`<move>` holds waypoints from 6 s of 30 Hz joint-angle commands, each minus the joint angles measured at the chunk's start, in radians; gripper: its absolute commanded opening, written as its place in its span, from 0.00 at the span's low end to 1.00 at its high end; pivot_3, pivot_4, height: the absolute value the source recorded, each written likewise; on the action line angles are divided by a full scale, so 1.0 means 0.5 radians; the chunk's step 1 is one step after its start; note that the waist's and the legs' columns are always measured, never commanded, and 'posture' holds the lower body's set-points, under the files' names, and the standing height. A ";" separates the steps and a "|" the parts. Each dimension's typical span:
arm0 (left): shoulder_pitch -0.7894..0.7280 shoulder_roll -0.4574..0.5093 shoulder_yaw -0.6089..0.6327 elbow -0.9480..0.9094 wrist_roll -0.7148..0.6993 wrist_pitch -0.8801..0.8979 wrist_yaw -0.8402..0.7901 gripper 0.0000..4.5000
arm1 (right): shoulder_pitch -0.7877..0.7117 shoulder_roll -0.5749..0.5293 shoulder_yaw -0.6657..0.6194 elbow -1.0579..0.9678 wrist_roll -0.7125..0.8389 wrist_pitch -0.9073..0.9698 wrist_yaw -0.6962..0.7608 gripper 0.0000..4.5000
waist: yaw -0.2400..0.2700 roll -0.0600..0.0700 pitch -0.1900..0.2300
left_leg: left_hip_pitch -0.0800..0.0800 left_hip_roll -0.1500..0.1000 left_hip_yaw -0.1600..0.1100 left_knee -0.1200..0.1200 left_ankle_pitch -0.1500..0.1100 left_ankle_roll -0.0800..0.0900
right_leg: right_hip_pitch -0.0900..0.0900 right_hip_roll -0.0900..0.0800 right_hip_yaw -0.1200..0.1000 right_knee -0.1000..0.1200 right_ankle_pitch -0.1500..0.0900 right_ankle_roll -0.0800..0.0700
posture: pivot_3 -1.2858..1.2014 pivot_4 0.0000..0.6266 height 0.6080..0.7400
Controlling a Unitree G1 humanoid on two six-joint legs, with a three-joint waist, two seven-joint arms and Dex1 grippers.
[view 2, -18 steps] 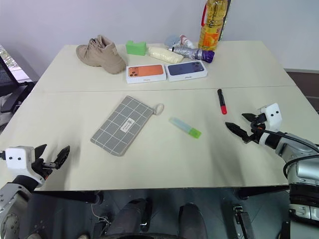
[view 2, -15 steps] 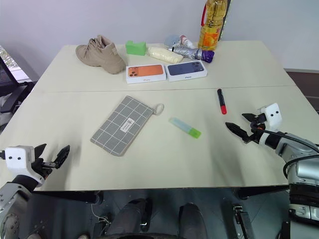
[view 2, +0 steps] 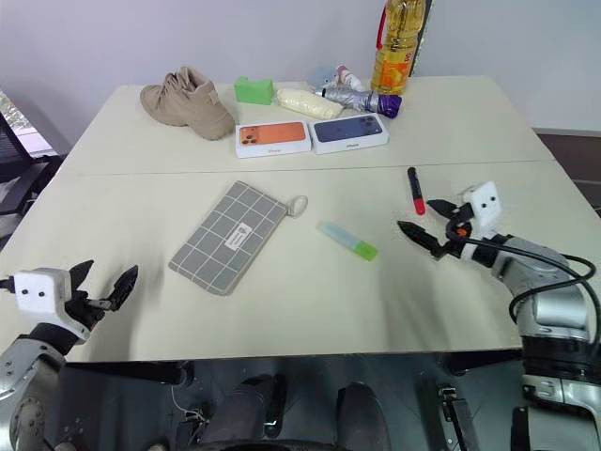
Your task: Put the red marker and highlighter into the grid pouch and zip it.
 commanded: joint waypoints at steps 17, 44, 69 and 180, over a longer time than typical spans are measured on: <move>0.206 0.193 -0.229 0.030 0.406 -0.521 -0.291 1.00 | -0.761 1.130 0.944 0.372 -0.533 0.052 -0.733 0.01 | -0.013 -0.001 -0.001 | 0.000 -0.001 -0.001 -0.010 0.002 -0.005 | -0.017 0.002 -0.001 -0.002 0.003 -0.003 | 0.52 0.24 0.99; -0.421 0.439 -0.894 0.462 1.752 -1.382 0.172 1.00 | -0.832 1.377 0.894 0.827 -0.701 0.195 -0.915 0.01 | -0.053 0.000 -0.003 | 0.004 0.000 -0.001 -0.020 0.007 -0.012 | -0.024 0.006 0.002 0.009 0.003 -0.003 | 0.52 0.24 0.99; -0.494 0.276 -0.922 0.353 1.330 -1.298 0.237 0.00 | -0.700 0.774 0.742 0.114 -0.617 0.014 -0.507 0.52 | -0.047 0.001 -0.004 | 0.002 0.000 -0.001 -0.022 0.009 -0.014 | -0.019 0.006 0.003 0.010 0.003 -0.003 | 0.52 0.24 0.99; -0.990 -0.073 -1.139 0.674 0.875 -1.237 -0.091 0.00 | -0.453 -0.154 0.559 -0.368 -0.536 0.103 0.063 0.20 | -0.039 -0.002 -0.003 | 0.000 0.002 -0.002 -0.009 0.009 -0.013 | -0.012 0.008 0.001 0.010 0.003 -0.002 | 0.52 0.24 0.99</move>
